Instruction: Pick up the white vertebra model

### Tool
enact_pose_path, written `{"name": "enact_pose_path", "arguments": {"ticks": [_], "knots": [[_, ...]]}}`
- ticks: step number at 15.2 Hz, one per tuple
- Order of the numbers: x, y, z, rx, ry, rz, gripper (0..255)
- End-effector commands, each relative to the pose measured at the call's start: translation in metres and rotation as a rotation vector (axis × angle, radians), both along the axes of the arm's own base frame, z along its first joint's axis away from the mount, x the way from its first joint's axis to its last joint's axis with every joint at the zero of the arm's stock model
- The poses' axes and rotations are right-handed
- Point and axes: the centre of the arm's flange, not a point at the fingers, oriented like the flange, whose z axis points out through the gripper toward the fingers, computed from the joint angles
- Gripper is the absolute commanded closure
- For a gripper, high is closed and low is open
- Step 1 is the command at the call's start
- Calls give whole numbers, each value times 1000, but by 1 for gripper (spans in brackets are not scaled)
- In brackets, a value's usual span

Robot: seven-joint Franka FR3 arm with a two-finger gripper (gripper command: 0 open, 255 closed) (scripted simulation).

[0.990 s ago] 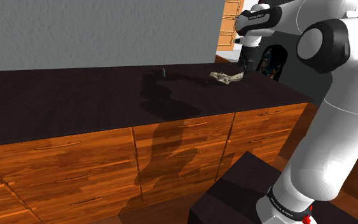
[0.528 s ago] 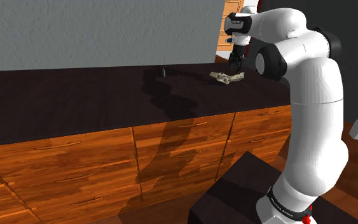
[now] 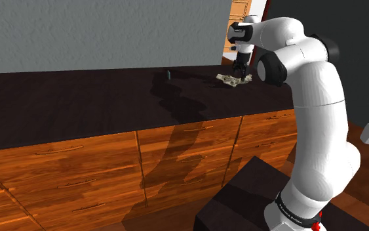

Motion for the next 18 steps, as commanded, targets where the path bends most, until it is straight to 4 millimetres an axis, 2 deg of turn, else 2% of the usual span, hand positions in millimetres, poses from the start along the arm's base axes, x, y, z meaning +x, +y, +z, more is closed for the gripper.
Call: {"name": "enact_pose_path", "arguments": {"ticks": [1,2,3,12,18], "knots": [[0,0,-8,0,0,0,0],[0,0,-8,0,0,0,0],[1,0,-9,0,0,0,255],[0,0,-8,0,0,0,255],[0,0,23,0,0,0,255]]}}
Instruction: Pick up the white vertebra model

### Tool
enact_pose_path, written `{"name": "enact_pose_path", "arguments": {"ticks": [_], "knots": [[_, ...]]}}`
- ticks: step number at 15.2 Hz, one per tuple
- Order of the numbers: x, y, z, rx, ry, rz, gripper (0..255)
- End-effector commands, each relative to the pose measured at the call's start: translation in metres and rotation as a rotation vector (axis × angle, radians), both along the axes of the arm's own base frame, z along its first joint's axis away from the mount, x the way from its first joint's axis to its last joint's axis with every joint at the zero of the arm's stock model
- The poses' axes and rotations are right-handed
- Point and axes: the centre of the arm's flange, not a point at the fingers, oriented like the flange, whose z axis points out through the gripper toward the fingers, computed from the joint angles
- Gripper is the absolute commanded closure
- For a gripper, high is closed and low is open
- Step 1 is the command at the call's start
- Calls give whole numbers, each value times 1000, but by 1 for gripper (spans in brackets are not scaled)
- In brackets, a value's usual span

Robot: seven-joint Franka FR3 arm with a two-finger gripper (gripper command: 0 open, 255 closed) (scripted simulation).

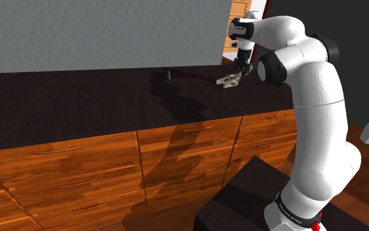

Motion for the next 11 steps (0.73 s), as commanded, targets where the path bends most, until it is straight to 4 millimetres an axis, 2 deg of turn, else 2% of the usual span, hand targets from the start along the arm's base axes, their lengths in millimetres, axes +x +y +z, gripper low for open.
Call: {"name": "enact_pose_path", "arguments": {"ticks": [1,9,11], "knots": [[1,1,11,0,0,0,255],[1,1,53,0,0,0,255],[1,1,54,0,0,0,255]]}}
